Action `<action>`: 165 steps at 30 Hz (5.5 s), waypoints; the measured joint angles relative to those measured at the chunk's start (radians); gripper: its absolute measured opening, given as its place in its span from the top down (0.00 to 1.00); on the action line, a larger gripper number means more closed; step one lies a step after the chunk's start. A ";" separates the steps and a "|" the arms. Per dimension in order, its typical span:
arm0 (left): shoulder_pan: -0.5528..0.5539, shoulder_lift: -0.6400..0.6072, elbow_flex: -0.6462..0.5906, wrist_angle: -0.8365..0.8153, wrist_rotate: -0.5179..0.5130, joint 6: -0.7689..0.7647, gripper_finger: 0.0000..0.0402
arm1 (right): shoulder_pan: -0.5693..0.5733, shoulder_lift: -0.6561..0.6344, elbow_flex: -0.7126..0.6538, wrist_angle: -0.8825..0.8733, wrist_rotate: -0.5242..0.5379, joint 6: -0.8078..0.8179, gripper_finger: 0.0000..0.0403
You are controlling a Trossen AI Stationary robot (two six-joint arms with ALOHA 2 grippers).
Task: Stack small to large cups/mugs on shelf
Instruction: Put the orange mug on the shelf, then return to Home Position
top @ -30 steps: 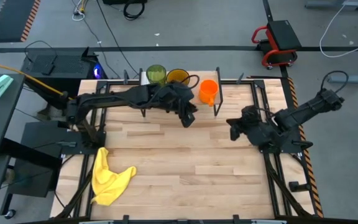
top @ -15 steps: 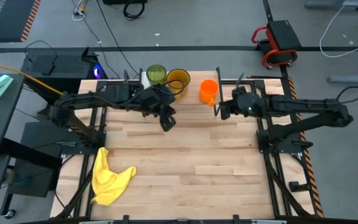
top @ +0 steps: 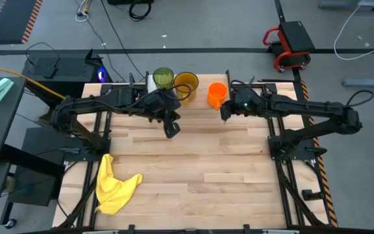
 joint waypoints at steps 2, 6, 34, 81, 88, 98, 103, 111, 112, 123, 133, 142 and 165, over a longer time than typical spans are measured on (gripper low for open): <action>0.000 0.000 0.000 0.009 0.000 -0.014 0.97 | -0.021 -0.002 0.000 -0.001 -0.004 -0.009 1.00; 0.002 0.000 0.000 0.056 0.000 -0.017 0.97 | -0.071 -0.009 0.000 0.000 -0.003 -0.030 1.00; 0.004 0.002 0.000 0.076 -0.045 -0.014 0.96 | -0.183 0.056 0.000 0.141 -0.080 -0.091 1.00; 0.097 -0.262 0.001 -0.119 -0.228 -0.070 0.97 | 0.179 -0.288 0.191 0.049 -0.105 -0.162 0.99; 0.097 -0.334 0.001 -0.152 -0.262 -0.068 0.94 | 0.258 -0.322 0.251 -0.048 -0.106 -0.138 0.99; 0.097 -0.418 0.000 -0.161 -0.337 -0.061 0.92 | 0.346 -0.349 0.252 -0.055 -0.107 -0.115 0.99; 0.097 -0.421 0.000 -0.169 -0.336 -0.079 0.94 | 0.346 -0.348 0.252 -0.070 -0.109 -0.068 0.99; 0.097 -0.475 0.000 -0.156 -0.309 -0.052 0.94 | 0.346 -0.409 0.251 0.116 -0.229 -0.121 0.98; 0.097 -0.494 0.000 -0.157 -0.309 -0.063 0.94 | 0.346 -0.424 0.251 0.123 -0.230 -0.134 0.98; 0.018 -0.756 -0.312 0.081 -0.276 -0.120 0.91 | 0.346 -0.504 0.235 0.138 -0.192 -0.209 0.94; -0.028 -0.945 -0.675 0.381 -0.258 -0.190 0.94 | 0.346 -0.600 -0.234 0.849 -0.380 -0.123 0.94; -0.050 -1.134 -0.886 0.603 -0.223 -0.181 0.91 | 0.346 -0.771 -0.450 1.052 -0.368 -0.124 0.94; -0.049 -1.350 -1.215 0.777 -0.178 -0.248 0.91 | 0.346 -0.823 -0.863 1.540 -0.315 -0.050 0.94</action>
